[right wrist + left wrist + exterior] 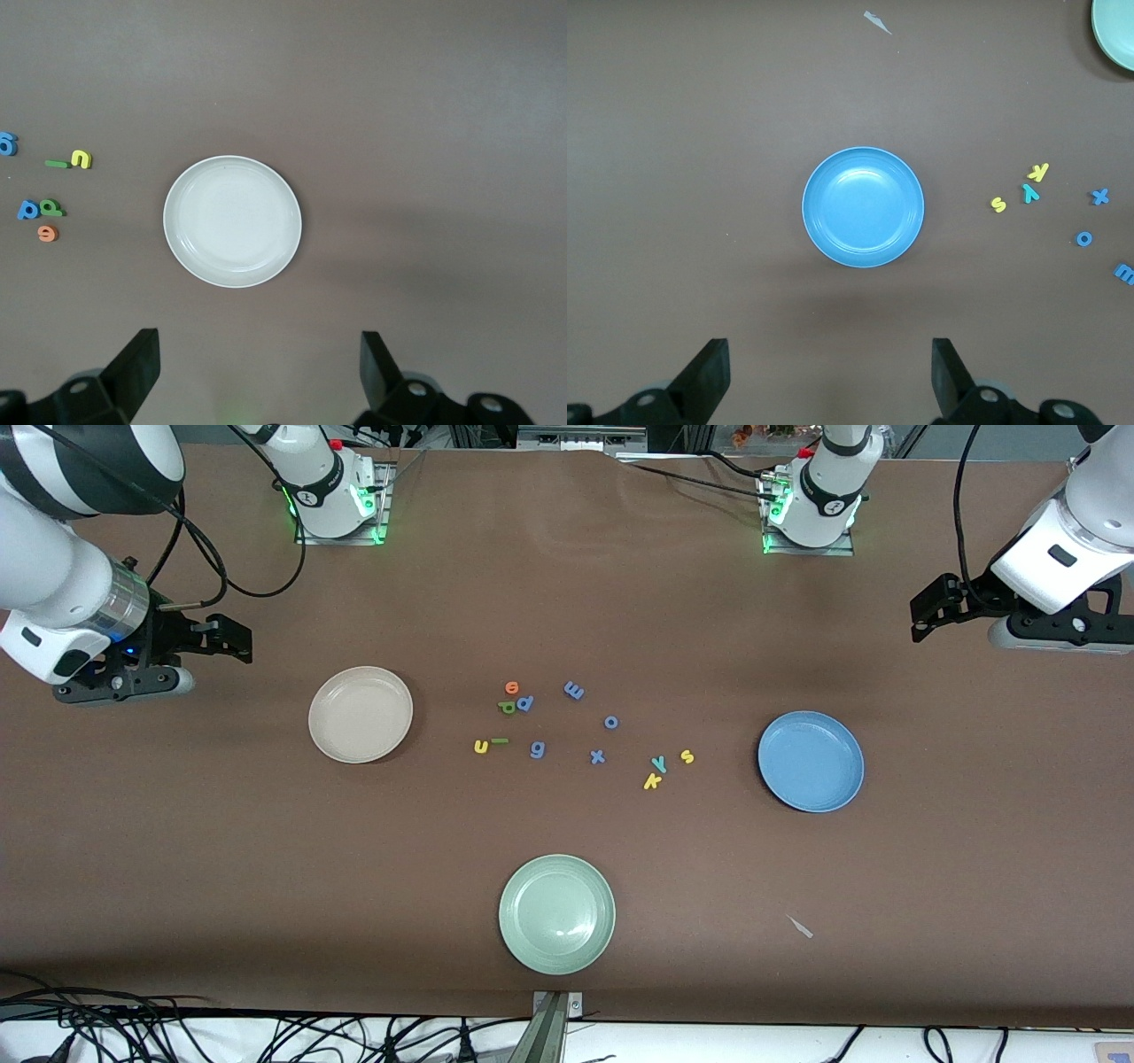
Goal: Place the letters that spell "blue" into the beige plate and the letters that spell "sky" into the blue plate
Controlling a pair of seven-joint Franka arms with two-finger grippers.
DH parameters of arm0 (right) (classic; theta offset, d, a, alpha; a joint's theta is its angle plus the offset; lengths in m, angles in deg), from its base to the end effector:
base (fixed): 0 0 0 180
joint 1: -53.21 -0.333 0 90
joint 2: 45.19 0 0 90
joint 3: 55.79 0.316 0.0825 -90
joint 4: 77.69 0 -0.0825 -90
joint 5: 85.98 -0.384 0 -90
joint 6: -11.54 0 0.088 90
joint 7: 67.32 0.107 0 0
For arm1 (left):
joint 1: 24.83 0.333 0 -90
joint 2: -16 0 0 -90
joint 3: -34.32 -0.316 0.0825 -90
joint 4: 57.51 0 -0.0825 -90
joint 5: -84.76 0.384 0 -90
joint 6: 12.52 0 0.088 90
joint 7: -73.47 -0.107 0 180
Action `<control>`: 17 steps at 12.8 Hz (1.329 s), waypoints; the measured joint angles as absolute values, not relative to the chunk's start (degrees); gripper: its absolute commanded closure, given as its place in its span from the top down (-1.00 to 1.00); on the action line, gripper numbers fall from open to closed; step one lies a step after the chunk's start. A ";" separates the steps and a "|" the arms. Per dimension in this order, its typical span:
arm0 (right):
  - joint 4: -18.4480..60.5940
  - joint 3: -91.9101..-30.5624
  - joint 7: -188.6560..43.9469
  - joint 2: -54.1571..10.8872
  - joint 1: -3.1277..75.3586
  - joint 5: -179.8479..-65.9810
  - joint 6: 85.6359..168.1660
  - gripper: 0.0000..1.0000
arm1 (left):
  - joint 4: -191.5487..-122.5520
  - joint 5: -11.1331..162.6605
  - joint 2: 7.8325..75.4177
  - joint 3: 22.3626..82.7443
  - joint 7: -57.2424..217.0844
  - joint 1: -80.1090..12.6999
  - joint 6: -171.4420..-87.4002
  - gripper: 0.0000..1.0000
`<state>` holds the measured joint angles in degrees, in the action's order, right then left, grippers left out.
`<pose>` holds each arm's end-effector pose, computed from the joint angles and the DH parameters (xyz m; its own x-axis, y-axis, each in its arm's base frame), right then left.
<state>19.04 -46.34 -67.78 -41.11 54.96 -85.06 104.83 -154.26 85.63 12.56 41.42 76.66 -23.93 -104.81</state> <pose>0.5659 0.0723 0.5343 0.9812 0.1428 -0.1299 0.1444 -0.9895 0.0030 0.5345 -0.0584 0.6048 0.9985 -0.0528 -0.0170 -0.0532 -0.9983 -0.0236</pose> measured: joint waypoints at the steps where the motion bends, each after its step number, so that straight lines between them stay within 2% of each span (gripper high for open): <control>1: 19.04 -46.34 -67.78 -41.11 54.96 -85.06 104.82 1.00 | -154.26 85.63 12.56 41.42 76.66 -23.93 -104.81 1.00; 9: 20.34 -45.54 -67.23 -41.02 54.88 -85.06 105.75 1.00 | -154.26 85.63 12.56 41.42 76.66 -23.92 -104.81 1.00; 14: 25.29 -40.12 -57.03 -39.50 54.37 -85.06 114.54 1.00 | -154.38 85.64 13.30 41.29 76.65 -23.31 -104.46 1.00; 17: 27.95 -37.44 -51.08 -38.28 54.34 -85.06 119.40 1.00 | -154.54 85.64 16.26 41.89 76.57 -23.69 -104.14 1.00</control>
<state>27.95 -37.44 -51.08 -38.28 54.34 -85.06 119.40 -154.54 85.64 16.26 41.89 76.57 -23.69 -104.14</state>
